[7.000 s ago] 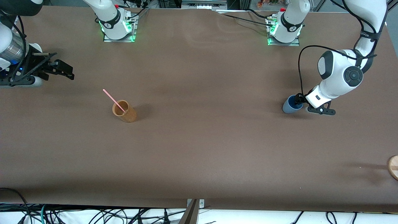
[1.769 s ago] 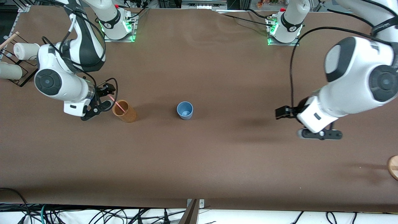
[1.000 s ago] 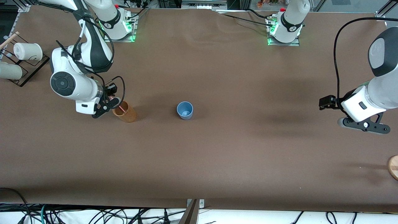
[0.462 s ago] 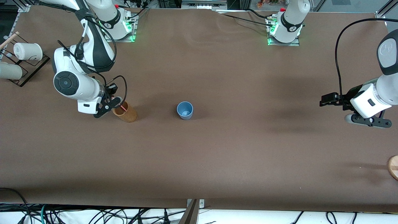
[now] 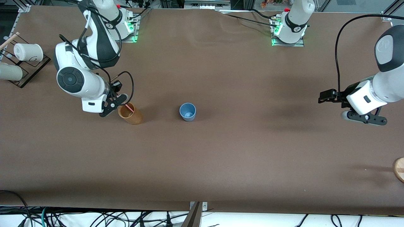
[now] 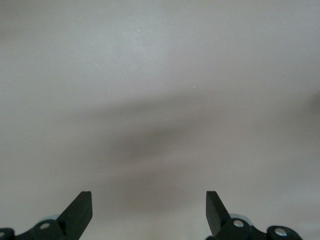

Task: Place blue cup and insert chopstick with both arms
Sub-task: 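Lift the pink chopstick out of the tan cup with the right gripper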

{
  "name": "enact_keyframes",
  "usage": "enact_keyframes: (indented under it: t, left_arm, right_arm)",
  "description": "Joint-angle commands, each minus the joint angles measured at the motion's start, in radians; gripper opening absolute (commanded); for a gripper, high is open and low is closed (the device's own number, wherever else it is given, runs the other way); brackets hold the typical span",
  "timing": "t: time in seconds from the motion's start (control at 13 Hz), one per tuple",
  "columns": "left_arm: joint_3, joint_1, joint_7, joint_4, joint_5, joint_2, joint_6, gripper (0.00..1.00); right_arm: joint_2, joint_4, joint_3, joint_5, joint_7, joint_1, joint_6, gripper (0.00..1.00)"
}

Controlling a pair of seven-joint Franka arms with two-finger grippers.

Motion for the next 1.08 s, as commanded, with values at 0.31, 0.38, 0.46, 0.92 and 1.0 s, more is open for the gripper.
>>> enact_keyframes:
  t: [0.31,0.38,0.46,0.92,1.0]
  left_arm:
    - [0.003,-0.034,0.021,-0.042,-0.002,-0.055,-0.079,1.00]
    - [0.003,-0.043,0.019,-0.042,0.001,-0.054,-0.079,1.00]
    - [0.003,-0.053,0.019,-0.041,0.003,-0.054,-0.079,1.00]
    - [0.003,-0.070,0.013,-0.041,0.003,-0.057,-0.120,1.00]
    - [0.005,-0.068,0.016,-0.041,0.003,-0.072,-0.152,1.00]
  right_arm:
    - [-0.006,0.251,0.005,0.000,0.159,0.053,-0.294,0.00]
    - [-0.004,0.278,0.005,0.002,0.234,0.083,-0.319,0.00]
    - [-0.004,0.287,0.005,0.005,0.314,0.121,-0.322,0.00]
    - [0.077,0.290,0.005,0.241,0.796,0.244,-0.181,0.00]
    - [0.108,0.307,0.005,0.306,0.865,0.260,-0.131,0.00]
